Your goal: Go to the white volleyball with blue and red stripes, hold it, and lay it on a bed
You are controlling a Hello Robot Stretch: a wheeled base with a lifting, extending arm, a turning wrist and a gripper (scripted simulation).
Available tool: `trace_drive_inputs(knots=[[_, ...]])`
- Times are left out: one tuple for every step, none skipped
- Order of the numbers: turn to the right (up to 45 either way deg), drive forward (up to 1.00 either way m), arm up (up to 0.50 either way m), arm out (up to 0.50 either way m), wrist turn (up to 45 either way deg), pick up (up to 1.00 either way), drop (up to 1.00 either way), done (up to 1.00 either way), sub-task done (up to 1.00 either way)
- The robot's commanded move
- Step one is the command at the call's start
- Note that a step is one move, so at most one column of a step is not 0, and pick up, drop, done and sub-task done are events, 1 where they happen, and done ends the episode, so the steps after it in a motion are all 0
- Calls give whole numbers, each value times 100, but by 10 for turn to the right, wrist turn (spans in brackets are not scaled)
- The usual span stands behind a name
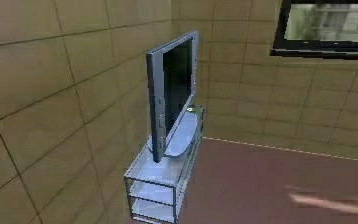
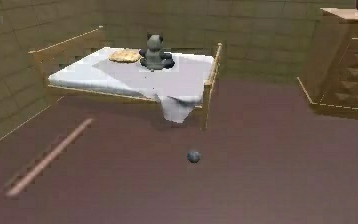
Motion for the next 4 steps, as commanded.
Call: trace_drive_inputs(knots=[[240, 0, 0, 0, 0, 0, 0, 0, 0], [0, 60, 0, 0, 0, 0, 0, 0, 0], [-390, 0, 0, 0, 0, 0, 0, 0, 0], [-60, 0, 0, 0, 0, 0, 0, 0, 0]])
